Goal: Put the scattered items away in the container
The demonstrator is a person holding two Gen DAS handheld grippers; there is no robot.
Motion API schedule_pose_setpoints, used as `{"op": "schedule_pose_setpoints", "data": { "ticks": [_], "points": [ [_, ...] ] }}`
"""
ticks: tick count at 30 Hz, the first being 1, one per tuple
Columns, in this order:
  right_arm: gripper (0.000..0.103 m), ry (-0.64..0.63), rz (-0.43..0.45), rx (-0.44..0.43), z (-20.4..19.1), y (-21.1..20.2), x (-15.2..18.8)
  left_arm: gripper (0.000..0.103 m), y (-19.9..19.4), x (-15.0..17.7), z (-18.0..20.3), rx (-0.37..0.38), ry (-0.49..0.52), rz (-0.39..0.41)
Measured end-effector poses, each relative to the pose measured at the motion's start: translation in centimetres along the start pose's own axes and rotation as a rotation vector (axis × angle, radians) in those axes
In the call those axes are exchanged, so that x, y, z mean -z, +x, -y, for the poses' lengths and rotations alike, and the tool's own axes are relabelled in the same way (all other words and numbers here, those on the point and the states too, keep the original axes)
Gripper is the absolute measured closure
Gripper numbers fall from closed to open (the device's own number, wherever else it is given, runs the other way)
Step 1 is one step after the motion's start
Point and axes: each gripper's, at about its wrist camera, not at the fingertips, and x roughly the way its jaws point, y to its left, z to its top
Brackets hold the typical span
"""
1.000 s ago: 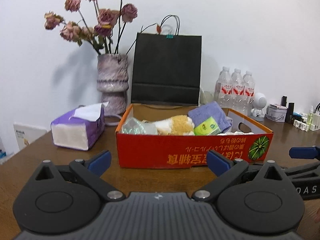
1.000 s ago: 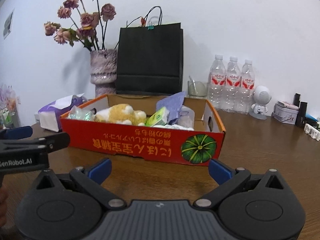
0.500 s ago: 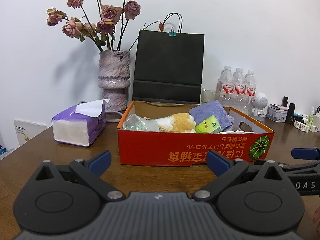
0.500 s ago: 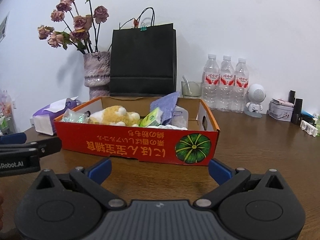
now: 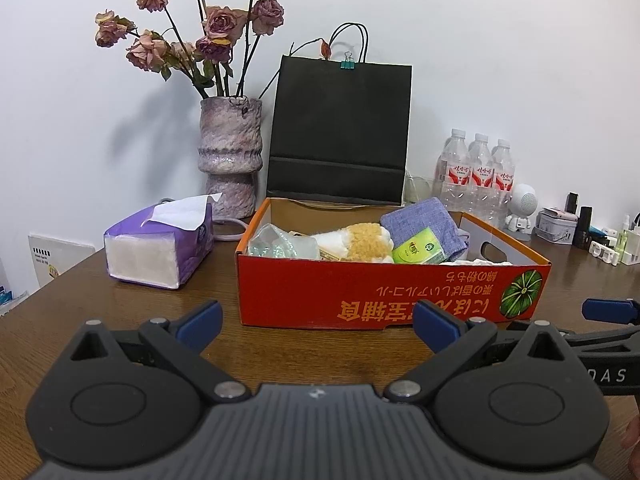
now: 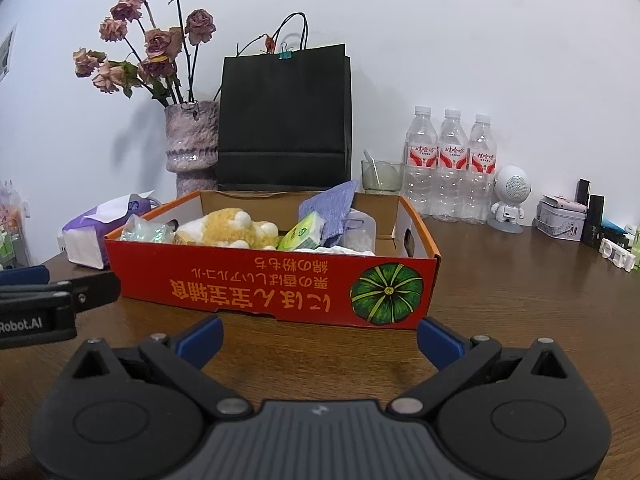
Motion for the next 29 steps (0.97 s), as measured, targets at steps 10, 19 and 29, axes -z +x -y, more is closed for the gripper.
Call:
{"op": "schedule_pose_setpoints", "data": {
  "ticks": [10,19,29],
  "points": [
    [0.000,-0.002,-0.003,0.001,-0.05,0.20,0.09,0.000,-0.07,0.05,0.27,0.002,0.006,0.009],
    [0.000,-0.006,-0.006,0.000,-0.09,0.22,0.05,0.000,-0.07,0.06,0.41,0.000,0.010,0.009],
    [0.000,-0.008,-0.006,0.000,-0.13,0.24,0.08,0.000,-0.19,0.04,0.45,-0.005,0.014,0.015]
  ]
}}
